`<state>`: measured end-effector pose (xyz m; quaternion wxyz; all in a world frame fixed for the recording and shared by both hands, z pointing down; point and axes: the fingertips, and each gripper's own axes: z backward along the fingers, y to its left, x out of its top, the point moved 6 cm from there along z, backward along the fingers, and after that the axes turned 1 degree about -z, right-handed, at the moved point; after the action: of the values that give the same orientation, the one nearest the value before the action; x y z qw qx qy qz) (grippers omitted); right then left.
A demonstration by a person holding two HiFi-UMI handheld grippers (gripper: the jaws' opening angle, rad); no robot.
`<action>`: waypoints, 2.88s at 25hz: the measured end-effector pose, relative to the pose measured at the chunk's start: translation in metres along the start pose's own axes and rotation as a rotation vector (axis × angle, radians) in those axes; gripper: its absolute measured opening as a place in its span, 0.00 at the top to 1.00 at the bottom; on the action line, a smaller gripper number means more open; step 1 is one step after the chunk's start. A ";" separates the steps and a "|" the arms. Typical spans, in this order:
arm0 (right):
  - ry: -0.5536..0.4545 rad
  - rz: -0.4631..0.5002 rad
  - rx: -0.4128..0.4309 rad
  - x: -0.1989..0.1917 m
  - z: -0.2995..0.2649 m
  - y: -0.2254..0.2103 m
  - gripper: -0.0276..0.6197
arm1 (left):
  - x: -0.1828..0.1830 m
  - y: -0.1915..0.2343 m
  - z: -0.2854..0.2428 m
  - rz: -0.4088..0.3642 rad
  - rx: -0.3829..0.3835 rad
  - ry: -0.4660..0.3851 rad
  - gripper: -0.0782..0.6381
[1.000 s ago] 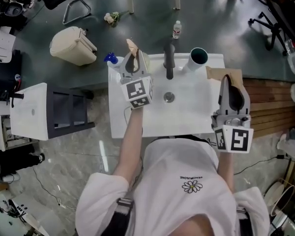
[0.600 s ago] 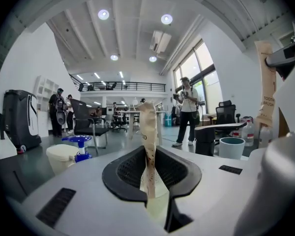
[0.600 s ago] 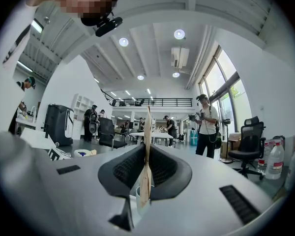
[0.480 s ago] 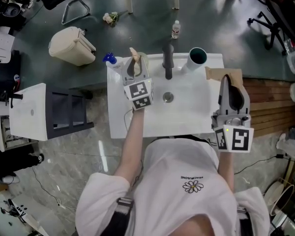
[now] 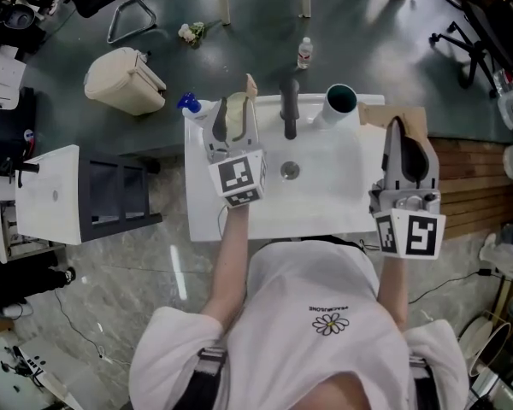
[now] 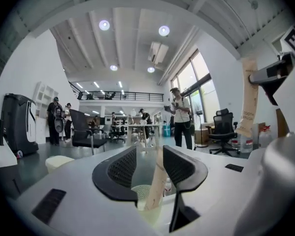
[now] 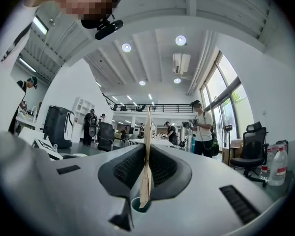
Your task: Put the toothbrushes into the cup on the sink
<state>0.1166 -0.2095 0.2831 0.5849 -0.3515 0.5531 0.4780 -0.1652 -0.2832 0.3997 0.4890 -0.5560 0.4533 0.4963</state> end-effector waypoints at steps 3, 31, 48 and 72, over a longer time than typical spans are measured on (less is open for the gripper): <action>-0.036 0.030 -0.005 0.007 -0.010 -0.007 0.92 | 0.024 0.002 0.019 0.010 0.020 -0.048 0.67; 0.406 -0.134 0.050 -0.158 -0.100 -0.011 0.92 | 0.144 0.027 0.114 0.054 0.146 -0.276 0.86; 0.296 -0.125 -0.052 -0.125 -0.095 -0.034 0.79 | 0.153 0.016 0.107 0.073 0.099 -0.292 0.87; 0.036 -0.004 0.125 -0.038 -0.015 0.037 0.94 | 0.096 -0.046 0.080 -0.033 -0.024 -0.171 0.87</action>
<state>0.0795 -0.2188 0.3224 0.5966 -0.3237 0.5917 0.4349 -0.1191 -0.2001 0.3066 0.5273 -0.5247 0.3949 0.5392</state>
